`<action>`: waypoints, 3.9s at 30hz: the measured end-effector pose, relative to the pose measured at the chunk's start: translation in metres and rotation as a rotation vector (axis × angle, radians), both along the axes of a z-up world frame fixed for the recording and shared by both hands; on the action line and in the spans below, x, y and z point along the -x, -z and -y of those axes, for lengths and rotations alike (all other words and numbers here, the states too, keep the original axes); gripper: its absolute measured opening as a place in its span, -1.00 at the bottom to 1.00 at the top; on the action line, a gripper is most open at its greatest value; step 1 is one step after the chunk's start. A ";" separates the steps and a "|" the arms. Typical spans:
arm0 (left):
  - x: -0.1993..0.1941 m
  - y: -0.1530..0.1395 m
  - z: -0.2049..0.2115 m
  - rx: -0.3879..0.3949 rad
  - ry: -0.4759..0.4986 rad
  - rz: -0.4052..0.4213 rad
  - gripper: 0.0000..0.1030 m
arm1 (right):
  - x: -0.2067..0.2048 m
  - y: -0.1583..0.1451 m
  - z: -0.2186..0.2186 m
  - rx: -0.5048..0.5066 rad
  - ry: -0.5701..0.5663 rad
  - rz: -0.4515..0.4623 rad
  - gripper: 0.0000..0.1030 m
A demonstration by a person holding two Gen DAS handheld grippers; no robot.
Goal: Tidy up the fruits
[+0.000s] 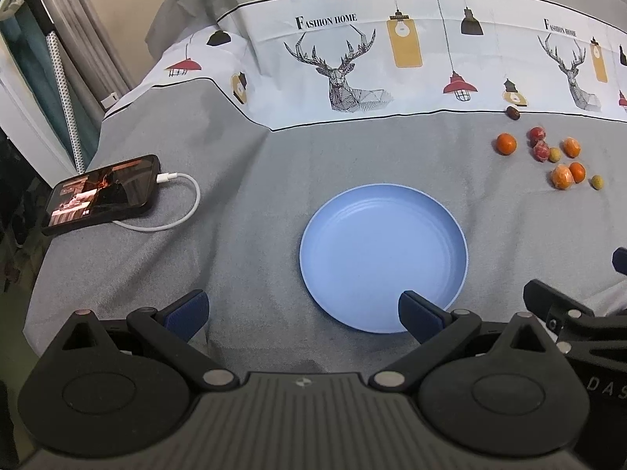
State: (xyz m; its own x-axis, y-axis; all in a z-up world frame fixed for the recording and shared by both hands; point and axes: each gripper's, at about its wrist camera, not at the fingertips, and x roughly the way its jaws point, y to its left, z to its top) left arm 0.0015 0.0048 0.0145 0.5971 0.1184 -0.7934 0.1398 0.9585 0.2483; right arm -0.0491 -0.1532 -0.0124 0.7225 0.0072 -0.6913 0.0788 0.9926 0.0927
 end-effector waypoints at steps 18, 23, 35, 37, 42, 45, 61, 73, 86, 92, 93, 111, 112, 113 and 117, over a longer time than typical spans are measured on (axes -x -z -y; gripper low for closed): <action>-0.013 0.010 0.006 -0.030 -0.015 -0.031 1.00 | -0.015 0.011 0.004 -0.031 -0.002 -0.043 0.99; -0.017 0.015 0.010 -0.041 -0.007 -0.042 1.00 | -0.019 0.016 0.009 -0.061 0.011 -0.072 0.99; -0.037 0.031 0.039 -0.066 0.018 -0.076 1.00 | -0.027 0.033 0.039 -0.122 0.088 -0.113 0.99; -0.042 0.036 0.047 -0.063 0.026 -0.085 1.00 | -0.028 0.035 0.049 -0.128 0.114 -0.095 0.99; -0.053 0.051 0.075 -0.082 0.085 -0.071 1.00 | -0.031 0.041 0.079 -0.074 0.246 -0.045 0.99; -0.065 0.064 0.097 -0.088 0.122 -0.072 1.00 | -0.038 0.054 0.108 -0.040 0.329 -0.026 0.99; -0.190 0.134 0.234 0.011 0.278 -0.076 1.00 | -0.105 0.139 0.215 -0.077 0.619 -0.085 0.99; -0.267 0.186 0.297 0.067 0.492 -0.072 1.00 | -0.175 0.176 0.192 0.101 0.536 -0.045 0.99; -0.244 0.154 0.268 0.074 0.490 0.049 -0.25 | -0.157 0.157 0.203 0.004 0.528 0.008 -0.25; -0.196 0.112 0.196 0.097 0.313 -0.046 -0.25 | -0.109 0.111 0.179 -0.084 0.492 0.038 -0.25; -0.184 0.106 0.184 0.086 0.297 -0.055 -0.25 | -0.099 0.104 0.171 -0.093 0.472 0.035 -0.25; -0.009 -0.023 0.001 0.180 0.138 0.064 -0.25 | 0.063 -0.044 0.004 -0.008 0.131 0.196 -0.25; 0.000 -0.025 -0.005 0.191 0.133 0.066 -0.25 | 0.069 -0.047 -0.002 -0.001 0.125 0.197 -0.25; 0.008 -0.025 -0.011 0.204 0.127 0.062 -0.25 | 0.075 -0.049 -0.009 0.003 0.111 0.198 -0.25; 0.033 -0.021 -0.029 0.240 0.120 0.046 -0.25 | 0.092 -0.047 -0.031 0.020 0.044 0.191 -0.25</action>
State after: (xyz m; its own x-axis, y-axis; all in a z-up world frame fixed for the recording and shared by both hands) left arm -0.0311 0.0342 0.0357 0.6315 -0.1435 -0.7620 0.2494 0.9681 0.0245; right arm -0.1412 -0.1221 0.0349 0.8399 -0.0391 -0.5414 0.1046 0.9904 0.0907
